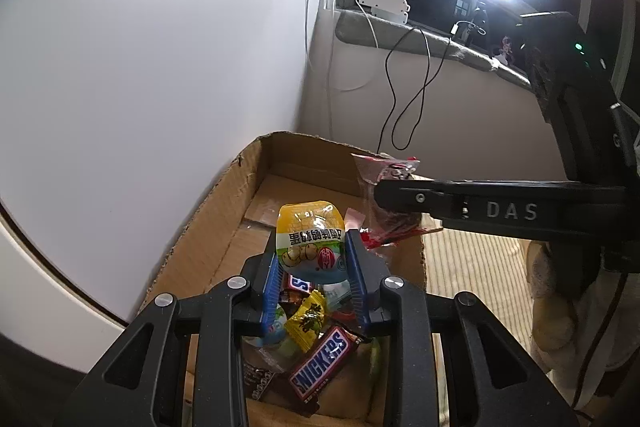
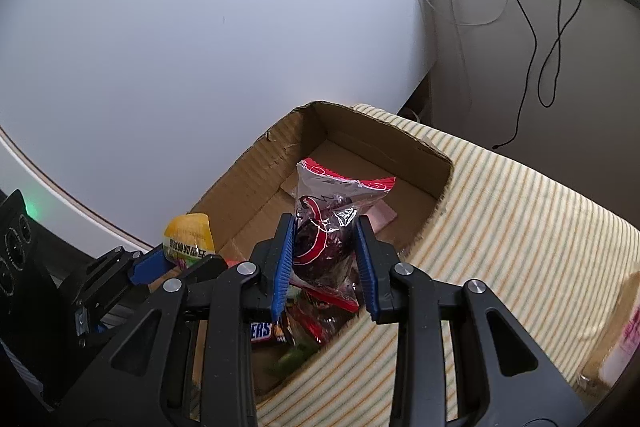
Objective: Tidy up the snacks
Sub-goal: 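Carry both candy bags into the cardboard box and open both grippers, then move both open grippers over to the bagged bread loaf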
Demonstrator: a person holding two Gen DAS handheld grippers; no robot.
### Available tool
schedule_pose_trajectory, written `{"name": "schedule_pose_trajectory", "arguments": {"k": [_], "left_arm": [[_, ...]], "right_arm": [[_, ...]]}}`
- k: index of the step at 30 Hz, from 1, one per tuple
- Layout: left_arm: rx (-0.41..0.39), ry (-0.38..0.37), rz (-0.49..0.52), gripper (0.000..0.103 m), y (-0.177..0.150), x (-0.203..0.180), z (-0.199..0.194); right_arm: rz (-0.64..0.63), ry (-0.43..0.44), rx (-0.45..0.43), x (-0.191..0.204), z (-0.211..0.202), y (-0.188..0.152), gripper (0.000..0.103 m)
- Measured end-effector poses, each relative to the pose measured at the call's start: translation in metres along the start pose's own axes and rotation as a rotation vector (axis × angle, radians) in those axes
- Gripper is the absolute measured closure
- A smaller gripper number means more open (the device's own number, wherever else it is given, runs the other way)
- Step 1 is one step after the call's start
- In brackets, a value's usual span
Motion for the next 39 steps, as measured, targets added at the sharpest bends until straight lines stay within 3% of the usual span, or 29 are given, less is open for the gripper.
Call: {"name": "schedule_pose_trajectory", "arguments": {"k": [16,20,22,24,26,32,39], "left_arm": [[0.022,0.018,-0.005,0.072,-0.005,0.007,0.003],[0.017,0.03,-0.002,0.053,-0.005,0.007,0.001],[0.016,0.03,-0.005,0.051,-0.006,0.007,0.0],[0.015,0.032,-0.007,0.039,-0.007,0.007,-0.002],[0.014,0.032,-0.004,0.033,-0.008,0.006,-0.003],[0.02,0.033,-0.02,0.024,-0.008,0.004,-0.006],[0.018,0.026,-0.023,0.024,-0.007,-0.007,-0.015]], "right_arm": [[-0.023,-0.019,0.026,-0.003,0.017,-0.001,0.069],[-0.025,-0.027,0.007,-0.005,0.014,0.001,0.047],[-0.031,-0.039,-0.009,-0.005,0.011,0.003,0.036],[-0.037,-0.048,-0.025,-0.006,0.007,0.004,0.025],[-0.042,-0.056,-0.043,-0.007,0.001,0.006,0.021],[-0.066,-0.094,-0.068,-0.009,-0.013,0.006,0.019],[-0.073,-0.114,-0.101,-0.016,-0.037,0.001,0.019]]}}
Point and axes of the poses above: each gripper's, at about its wrist camera, not at the fingertips, and z roughly the way its jaws point, x to its left, y to its top, the point moved 8 cm from there along z, roughly the way its jaws point, and after that the axes turned 6 degrees about z, right-handed, at the moved point
